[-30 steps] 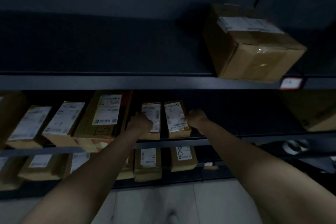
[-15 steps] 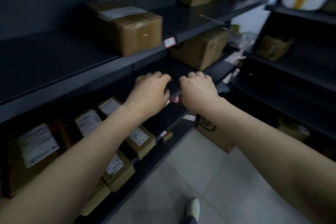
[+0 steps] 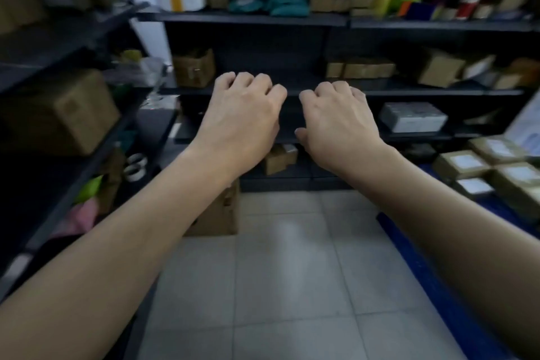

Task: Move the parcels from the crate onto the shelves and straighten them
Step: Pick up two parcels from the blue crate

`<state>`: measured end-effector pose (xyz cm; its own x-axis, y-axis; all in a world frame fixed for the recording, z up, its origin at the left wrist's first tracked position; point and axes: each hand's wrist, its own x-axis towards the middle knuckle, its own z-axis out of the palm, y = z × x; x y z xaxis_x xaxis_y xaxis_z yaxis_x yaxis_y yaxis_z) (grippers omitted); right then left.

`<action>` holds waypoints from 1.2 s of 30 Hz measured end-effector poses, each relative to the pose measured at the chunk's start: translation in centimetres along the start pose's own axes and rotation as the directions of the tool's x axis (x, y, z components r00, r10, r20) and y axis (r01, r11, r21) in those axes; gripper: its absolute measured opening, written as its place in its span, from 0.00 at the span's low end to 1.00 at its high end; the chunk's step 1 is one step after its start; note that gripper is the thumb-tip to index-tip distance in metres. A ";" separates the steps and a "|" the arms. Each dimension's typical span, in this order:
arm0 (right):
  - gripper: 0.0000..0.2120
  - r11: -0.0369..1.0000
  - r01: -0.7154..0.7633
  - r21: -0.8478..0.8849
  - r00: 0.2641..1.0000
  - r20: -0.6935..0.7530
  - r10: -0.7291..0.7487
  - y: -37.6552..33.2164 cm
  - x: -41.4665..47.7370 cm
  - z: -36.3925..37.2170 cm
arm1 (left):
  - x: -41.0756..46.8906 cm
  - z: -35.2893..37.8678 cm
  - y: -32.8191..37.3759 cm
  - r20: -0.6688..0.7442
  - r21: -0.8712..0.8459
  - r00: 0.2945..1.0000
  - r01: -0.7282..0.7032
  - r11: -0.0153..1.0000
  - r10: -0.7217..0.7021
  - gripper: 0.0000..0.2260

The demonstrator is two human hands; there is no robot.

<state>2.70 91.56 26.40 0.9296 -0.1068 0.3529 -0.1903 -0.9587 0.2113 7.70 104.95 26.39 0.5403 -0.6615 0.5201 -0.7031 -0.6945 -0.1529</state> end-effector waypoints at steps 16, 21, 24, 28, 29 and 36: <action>0.18 0.712 -0.665 -0.224 0.714 0.087 0.694 38.4 -8.2 7.6 | 26.4 12.3 34.1 -0.185 -0.278 0.829 -0.560 0.781 0.528 0.13; 0.17 0.542 -0.781 -0.310 0.544 0.090 0.835 46.5 -10.5 10.2 | 32.0 16.7 42.3 -0.213 -0.351 0.742 -0.665 0.659 0.636 0.13; 0.16 0.421 -0.828 -0.370 0.426 0.074 0.902 51.4 -11.1 11.6 | 35.7 19.3 46.7 -0.246 -0.397 0.687 -0.715 0.576 0.684 0.14; 0.19 0.293 -0.882 -0.370 0.294 0.055 0.954 57.4 -10.7 14.0 | 40.7 23.1 51.8 -0.252 -0.418 0.617 -0.764 0.491 0.746 0.12; 0.20 0.267 -0.894 -0.360 0.266 0.054 0.963 58.8 -10.7 14.7 | 41.9 24.0 53.0 -0.247 -0.428 0.598 -0.773 0.468 0.763 0.12; 0.21 0.112 -0.956 -0.273 0.079 0.126 0.989 65.9 -12.3 20.2 | 48.3 30.3 60.5 -0.189 -0.543 0.555 -0.746 0.385 0.810 0.16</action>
<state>-14.88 24.42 17.56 -0.0745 -0.9898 0.1218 -0.9956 0.0669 -0.0651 5.23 22.38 16.84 -0.3570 -0.8761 0.3241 -0.9248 0.3803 0.0094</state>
